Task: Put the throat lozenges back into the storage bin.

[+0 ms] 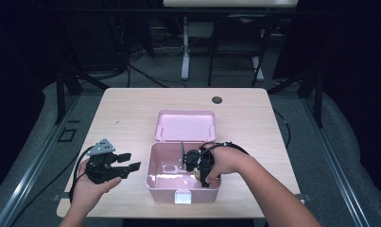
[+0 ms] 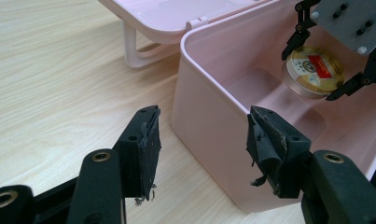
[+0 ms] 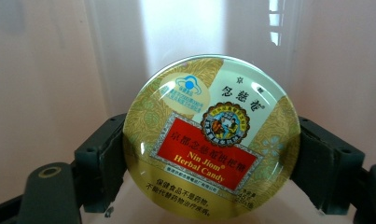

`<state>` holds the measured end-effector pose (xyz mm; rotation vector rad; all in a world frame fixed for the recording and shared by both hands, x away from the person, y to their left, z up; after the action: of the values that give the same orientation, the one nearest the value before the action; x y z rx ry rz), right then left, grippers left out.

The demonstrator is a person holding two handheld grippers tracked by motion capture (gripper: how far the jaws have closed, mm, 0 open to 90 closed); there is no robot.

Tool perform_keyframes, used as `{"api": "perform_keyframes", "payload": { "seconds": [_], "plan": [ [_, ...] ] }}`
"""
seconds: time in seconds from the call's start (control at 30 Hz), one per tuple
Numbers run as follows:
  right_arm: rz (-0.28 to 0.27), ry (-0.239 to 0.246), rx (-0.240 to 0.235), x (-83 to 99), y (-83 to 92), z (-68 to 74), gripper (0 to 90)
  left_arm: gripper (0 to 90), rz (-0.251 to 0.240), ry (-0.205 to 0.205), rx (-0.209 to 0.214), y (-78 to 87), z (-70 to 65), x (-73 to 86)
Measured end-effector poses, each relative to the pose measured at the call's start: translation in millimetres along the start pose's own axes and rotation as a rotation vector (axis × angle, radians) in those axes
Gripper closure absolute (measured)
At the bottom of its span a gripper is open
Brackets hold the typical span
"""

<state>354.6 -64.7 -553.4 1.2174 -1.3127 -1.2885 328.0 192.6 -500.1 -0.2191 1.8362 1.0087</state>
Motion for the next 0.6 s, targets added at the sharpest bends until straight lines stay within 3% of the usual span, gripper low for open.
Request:
{"api": "perform_keyframes", "payload": {
  "seconds": [0.27, 0.6],
  "plan": [
    [0.033, 0.015, 0.003, -0.4, -8.4, 0.3, 19.6, 44.0, -0.002, 0.002, 0.002, 0.2, 0.3, 0.1],
    [0.008, 0.007, -0.012, -0.9, -14.1, 0.5, 19.7, 44.0, 0.002, -0.001, 0.000, -0.7, 0.2, 0.5]
  ]
}}
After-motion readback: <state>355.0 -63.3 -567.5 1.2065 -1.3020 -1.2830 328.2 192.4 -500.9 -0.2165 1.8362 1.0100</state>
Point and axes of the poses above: each handheld gripper's, and its own axes: y roughly backward along the jaws, x roughly out of its underside, z roughly to its left, the point moved 6 cm from there along -y, roughly forward along the jaws, and after that the axes turned 4 degrees about -z, right-handed, at the moved point
